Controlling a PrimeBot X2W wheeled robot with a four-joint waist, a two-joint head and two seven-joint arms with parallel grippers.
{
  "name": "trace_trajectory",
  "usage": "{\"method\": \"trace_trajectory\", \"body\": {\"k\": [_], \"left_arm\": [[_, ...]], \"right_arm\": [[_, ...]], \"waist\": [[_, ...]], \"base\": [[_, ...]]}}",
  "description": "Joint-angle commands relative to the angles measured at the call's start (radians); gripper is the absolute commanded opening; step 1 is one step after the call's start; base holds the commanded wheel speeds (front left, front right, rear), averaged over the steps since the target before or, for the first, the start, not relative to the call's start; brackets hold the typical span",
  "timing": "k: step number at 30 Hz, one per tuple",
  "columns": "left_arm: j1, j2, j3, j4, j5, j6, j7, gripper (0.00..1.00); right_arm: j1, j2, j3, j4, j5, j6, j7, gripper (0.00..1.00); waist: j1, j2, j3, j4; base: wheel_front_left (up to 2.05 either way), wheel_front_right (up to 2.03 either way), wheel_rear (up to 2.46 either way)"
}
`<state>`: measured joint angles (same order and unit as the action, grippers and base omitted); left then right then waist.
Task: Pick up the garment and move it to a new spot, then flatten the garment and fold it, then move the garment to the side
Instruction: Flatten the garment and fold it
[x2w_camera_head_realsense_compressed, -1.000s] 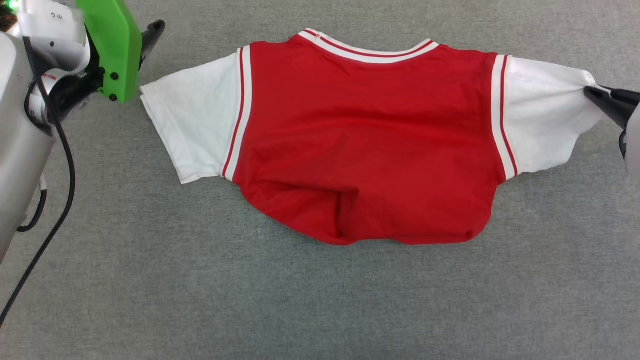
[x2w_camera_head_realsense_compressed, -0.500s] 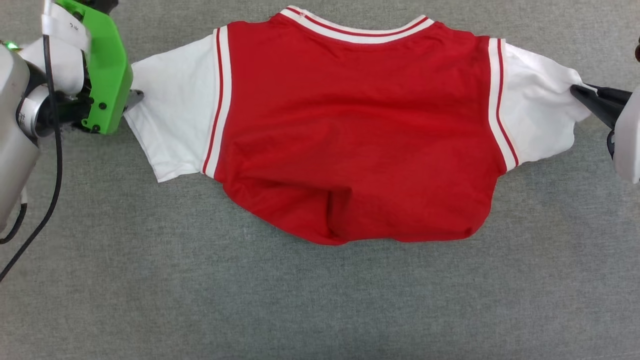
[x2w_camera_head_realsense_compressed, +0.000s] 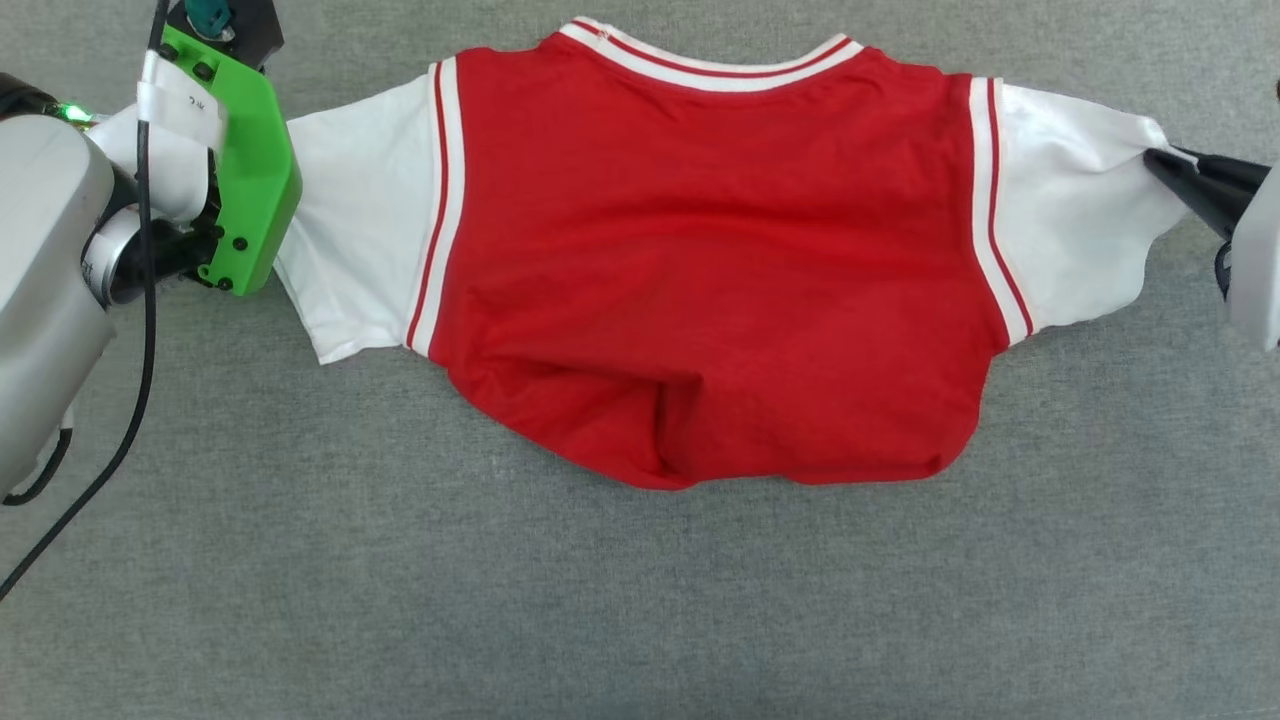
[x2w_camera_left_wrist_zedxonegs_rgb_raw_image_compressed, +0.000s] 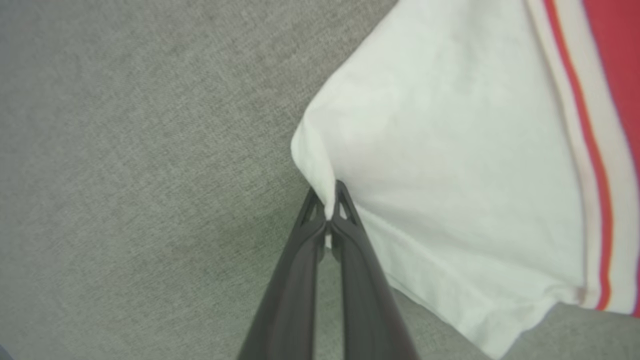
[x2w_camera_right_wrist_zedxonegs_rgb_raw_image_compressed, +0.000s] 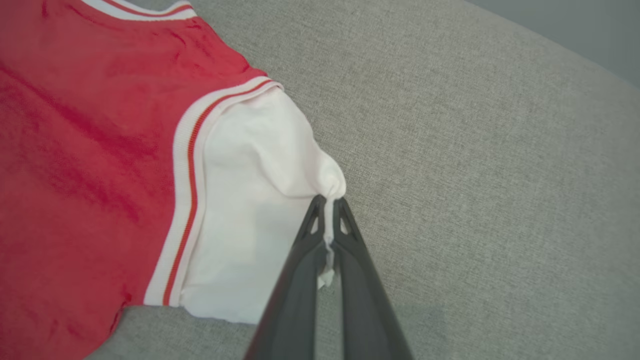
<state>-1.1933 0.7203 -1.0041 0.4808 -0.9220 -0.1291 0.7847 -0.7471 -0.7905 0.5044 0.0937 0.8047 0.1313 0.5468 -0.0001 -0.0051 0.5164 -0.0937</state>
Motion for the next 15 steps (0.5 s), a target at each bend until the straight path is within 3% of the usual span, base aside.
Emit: {"method": "trace_trajectory", "body": {"k": [1, 15], "left_arm": [[0.008, 0.002, -0.013, 0.012, 0.009, -0.001, -0.033, 0.0], [-0.097, 0.02, -0.024, -0.055, 0.07, 0.0, -0.369, 0.0]], "right_arm": [[-0.017, -0.001, -0.012, 0.007, -0.003, -0.001, -0.013, 0.0], [-0.072, -0.016, -0.071, 0.03, -0.04, -0.001, -0.129, 0.0]], "waist": [[0.0001, 0.0051, -0.038, 0.023], [0.0001, 0.0051, -0.2, 0.066]], "base": [[0.0, 0.0, 0.0], [0.0, 0.0, 0.0]]}}
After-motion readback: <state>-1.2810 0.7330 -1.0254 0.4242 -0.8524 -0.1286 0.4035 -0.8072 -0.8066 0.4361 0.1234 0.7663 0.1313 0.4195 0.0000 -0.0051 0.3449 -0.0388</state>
